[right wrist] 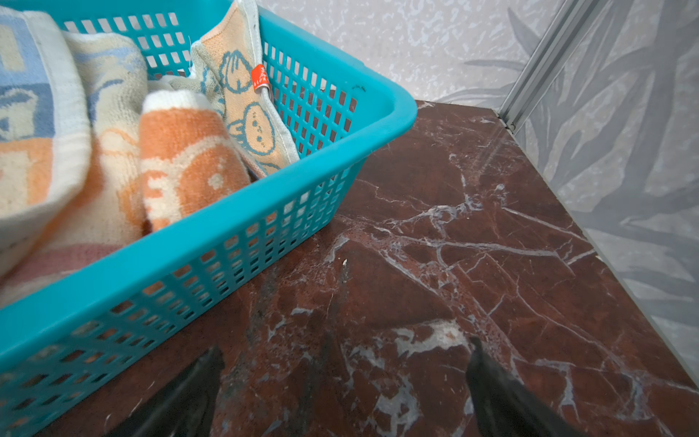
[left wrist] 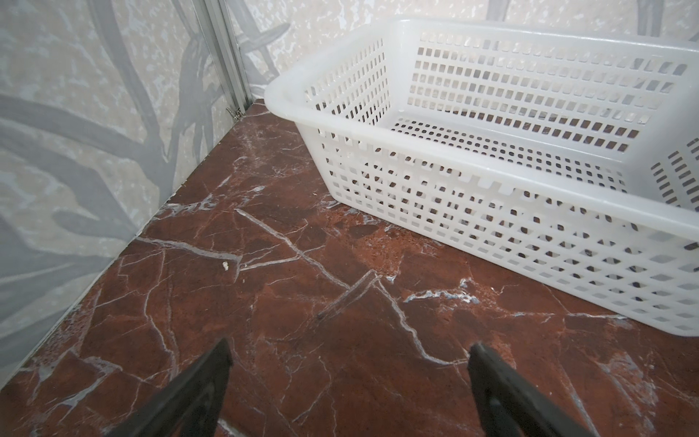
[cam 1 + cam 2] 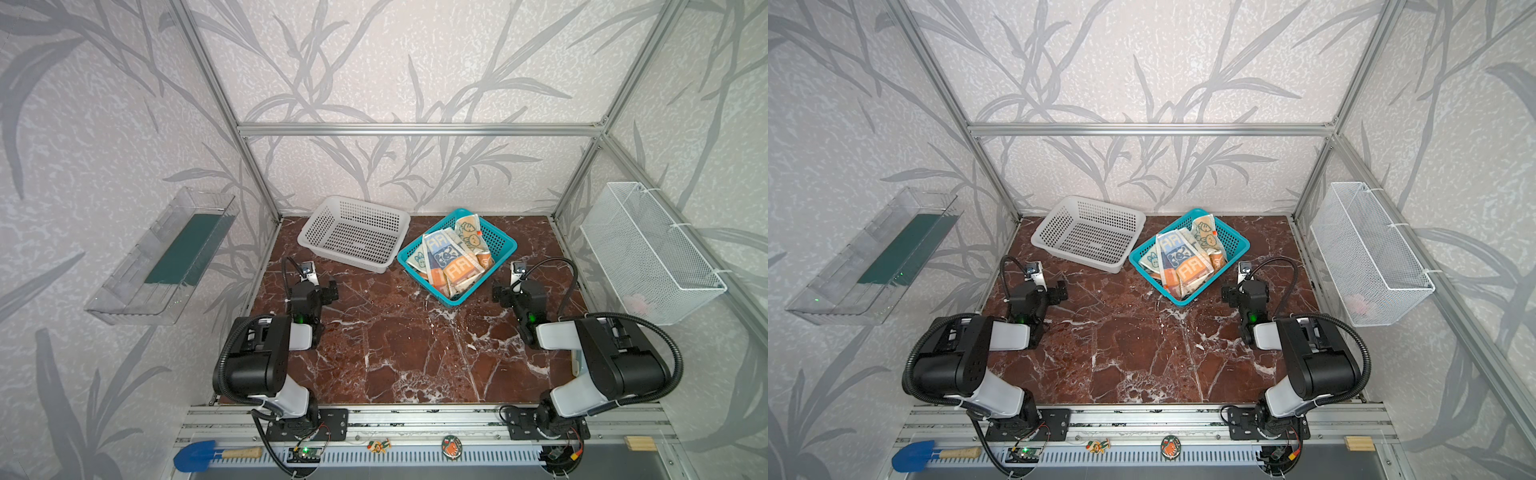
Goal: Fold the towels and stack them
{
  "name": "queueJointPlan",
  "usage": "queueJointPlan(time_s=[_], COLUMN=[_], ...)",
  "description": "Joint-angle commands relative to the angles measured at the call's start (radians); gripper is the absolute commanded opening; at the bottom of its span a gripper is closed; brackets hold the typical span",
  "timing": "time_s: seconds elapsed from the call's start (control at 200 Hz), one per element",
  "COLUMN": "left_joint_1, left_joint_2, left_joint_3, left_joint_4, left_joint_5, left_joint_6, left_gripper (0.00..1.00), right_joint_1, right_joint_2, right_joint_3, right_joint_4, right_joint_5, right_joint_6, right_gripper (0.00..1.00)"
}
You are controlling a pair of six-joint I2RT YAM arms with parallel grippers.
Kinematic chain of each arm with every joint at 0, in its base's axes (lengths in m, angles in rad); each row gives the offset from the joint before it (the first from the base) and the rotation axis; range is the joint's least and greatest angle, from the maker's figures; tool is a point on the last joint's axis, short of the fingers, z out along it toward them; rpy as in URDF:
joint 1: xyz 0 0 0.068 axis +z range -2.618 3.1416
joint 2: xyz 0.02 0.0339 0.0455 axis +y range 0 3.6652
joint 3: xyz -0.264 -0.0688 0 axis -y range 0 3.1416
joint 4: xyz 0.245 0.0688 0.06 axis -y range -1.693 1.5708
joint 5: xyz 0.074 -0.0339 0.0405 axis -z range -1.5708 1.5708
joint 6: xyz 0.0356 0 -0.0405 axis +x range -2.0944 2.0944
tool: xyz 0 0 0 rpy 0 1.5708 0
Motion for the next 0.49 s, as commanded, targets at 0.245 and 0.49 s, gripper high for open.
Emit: queueJointPlan(time_s=[0.245,0.49], left_joint_1=[-0.029,-0.085], left_joint_2=[-0.01,-0.19], left_joint_3=[0.021,0.008], left_joint_4=[0.0,-0.13], left_joint_5=[-0.096,-0.345], left_joint_6=[-0.004,-0.008], left_gripper=[0.99,0.99], right_joint_1=[0.002,-0.004], right_joint_2=[-0.018,-0.179], right_joint_3=[0.018,0.076], right_joint_4=[0.004,-0.252], right_joint_5=[0.005,0.112], right_joint_6=[0.0,0.05], right_gripper=[0.99,0.99])
